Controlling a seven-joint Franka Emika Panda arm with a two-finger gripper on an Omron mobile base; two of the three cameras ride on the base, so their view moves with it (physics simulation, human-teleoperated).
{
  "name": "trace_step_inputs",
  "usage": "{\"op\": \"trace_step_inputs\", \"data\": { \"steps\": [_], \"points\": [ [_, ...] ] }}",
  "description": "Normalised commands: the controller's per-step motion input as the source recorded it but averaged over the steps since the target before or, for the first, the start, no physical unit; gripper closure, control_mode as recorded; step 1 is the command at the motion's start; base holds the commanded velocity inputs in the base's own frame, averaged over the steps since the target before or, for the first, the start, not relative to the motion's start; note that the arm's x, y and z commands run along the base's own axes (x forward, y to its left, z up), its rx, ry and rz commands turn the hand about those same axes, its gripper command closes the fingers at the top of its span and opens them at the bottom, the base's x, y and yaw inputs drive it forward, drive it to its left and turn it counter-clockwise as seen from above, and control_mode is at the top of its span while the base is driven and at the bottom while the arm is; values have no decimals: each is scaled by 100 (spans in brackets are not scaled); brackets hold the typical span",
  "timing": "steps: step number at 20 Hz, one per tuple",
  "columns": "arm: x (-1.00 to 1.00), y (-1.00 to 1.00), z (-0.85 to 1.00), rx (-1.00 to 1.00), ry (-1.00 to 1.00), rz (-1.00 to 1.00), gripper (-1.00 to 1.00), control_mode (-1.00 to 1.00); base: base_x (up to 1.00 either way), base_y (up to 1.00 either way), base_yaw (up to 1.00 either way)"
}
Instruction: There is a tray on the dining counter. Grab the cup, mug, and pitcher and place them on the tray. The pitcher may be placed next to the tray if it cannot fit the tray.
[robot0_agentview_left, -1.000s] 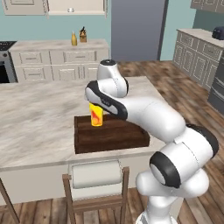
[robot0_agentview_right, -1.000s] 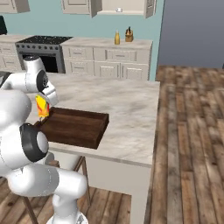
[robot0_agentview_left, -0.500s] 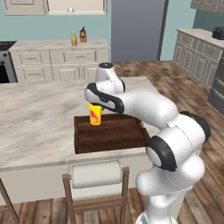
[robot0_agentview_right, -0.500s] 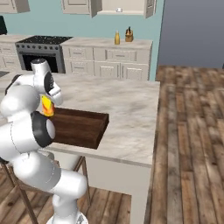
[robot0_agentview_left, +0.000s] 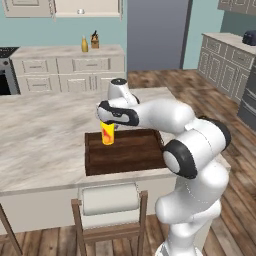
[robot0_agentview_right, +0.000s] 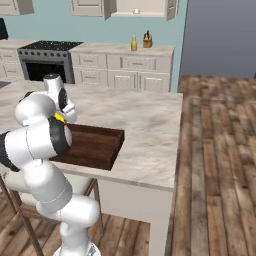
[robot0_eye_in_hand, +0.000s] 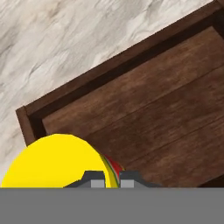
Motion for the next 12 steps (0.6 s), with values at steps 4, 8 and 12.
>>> {"op": "trace_step_inputs", "data": {
  "steps": [4, 8, 12],
  "points": [
    [40, 9, -33, 0, 0, 0, 100, -100, 0, 0, 0],
    [29, 6, -30, 0, 0, 0, 100, -100, 0, 0, 0],
    [33, 12, -27, 0, 0, 0, 100, -100, 0, 0, 0]
  ]
}}
